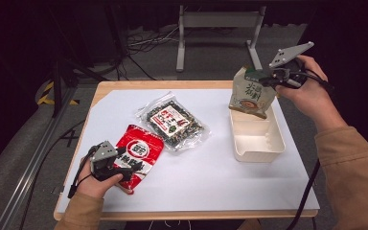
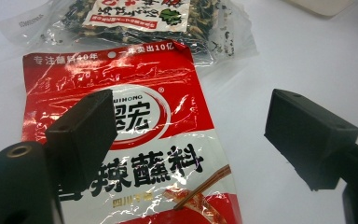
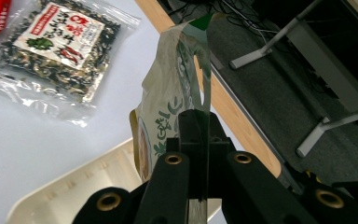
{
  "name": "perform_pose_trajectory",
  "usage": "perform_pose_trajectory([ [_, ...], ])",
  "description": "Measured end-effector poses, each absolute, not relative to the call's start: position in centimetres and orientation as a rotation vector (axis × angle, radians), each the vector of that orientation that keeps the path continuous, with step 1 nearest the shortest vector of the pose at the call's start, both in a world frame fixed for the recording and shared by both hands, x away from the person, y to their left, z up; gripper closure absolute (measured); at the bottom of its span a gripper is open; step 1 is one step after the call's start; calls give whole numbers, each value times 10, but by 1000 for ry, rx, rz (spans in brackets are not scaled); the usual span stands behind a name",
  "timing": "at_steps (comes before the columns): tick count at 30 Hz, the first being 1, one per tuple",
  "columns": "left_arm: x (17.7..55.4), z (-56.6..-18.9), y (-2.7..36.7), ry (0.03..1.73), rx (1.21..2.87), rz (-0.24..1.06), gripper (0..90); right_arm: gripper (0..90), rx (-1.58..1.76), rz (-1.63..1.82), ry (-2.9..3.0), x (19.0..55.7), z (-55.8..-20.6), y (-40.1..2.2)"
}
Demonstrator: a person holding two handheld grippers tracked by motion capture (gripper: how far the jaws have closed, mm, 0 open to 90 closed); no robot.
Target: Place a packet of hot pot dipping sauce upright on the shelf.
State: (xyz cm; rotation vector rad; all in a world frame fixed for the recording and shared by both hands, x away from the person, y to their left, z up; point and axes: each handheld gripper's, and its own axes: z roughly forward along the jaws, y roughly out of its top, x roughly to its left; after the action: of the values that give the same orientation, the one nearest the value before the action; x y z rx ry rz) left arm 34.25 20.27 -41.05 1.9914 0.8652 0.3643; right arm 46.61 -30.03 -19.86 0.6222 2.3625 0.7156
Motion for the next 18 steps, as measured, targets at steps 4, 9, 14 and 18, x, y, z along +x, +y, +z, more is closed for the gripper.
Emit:
perform_pose_trajectory([
  [4, 343, -411, 202, 869, 1990, 361, 170, 891, 608, 695, 2353, 477, -201, -305],
  [9, 344, -411, 203, 872, 1988, 359, 170, 891, 597, 681, 2348, 487, -203, -309],
  [14, 345, -411, 203, 873, 1989, 352, 170, 890, 584, 658, 2353, 500, -209, -312],
  [18, 345, -411, 203, 877, 1987, 353, 170, 891, 581, 618, 2356, 507, -214, -311],
])
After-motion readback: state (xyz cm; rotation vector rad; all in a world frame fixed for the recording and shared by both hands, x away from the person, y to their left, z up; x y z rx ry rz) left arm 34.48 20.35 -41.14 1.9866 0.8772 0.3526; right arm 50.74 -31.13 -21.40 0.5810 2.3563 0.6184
